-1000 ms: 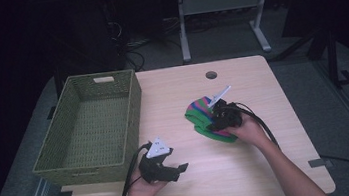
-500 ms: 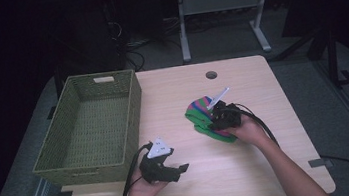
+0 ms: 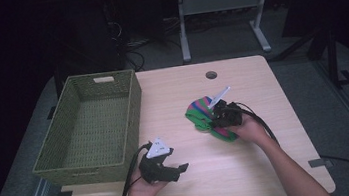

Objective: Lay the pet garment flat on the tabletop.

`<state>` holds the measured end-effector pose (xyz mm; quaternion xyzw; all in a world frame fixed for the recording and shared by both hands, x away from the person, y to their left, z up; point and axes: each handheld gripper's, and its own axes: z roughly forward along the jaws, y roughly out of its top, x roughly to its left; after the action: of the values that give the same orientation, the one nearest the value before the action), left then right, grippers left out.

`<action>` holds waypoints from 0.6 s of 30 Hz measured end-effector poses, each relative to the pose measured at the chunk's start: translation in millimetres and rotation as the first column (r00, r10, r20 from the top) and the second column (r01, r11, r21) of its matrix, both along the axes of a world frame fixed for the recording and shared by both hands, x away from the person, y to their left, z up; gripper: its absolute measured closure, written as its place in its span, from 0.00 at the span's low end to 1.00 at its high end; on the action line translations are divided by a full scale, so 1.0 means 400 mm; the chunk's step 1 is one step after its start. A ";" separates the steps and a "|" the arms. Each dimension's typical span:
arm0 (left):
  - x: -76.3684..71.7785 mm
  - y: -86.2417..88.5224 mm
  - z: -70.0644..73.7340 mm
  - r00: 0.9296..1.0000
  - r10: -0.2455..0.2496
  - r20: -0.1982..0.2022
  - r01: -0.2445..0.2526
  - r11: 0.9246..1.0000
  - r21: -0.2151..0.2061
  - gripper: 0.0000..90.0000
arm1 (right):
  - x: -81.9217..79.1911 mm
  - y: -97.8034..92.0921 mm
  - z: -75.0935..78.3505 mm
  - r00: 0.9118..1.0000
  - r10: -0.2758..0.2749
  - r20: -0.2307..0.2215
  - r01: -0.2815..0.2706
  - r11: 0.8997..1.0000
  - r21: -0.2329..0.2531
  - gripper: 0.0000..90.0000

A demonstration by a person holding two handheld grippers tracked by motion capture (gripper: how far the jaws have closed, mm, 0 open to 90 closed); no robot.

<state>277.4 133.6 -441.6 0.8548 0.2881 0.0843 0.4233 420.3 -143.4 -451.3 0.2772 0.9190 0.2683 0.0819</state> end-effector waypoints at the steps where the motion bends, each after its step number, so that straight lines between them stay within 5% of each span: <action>1: 0.001 0.000 0.000 1.000 0.000 0.001 0.000 1.000 -0.001 0.26 | -0.001 -0.003 0.003 1.000 -0.001 0.009 0.001 1.000 0.004 0.91; 18: 0.002 -0.001 0.000 1.000 0.008 0.001 -0.008 1.000 -0.009 0.26 | -0.030 -0.067 0.108 0.997 -0.008 0.079 -0.001 0.994 0.113 0.91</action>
<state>278.1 133.3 -441.5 0.8516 0.2918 0.0851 0.4270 408.2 -170.0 -408.0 0.2721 0.8978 0.3307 0.1032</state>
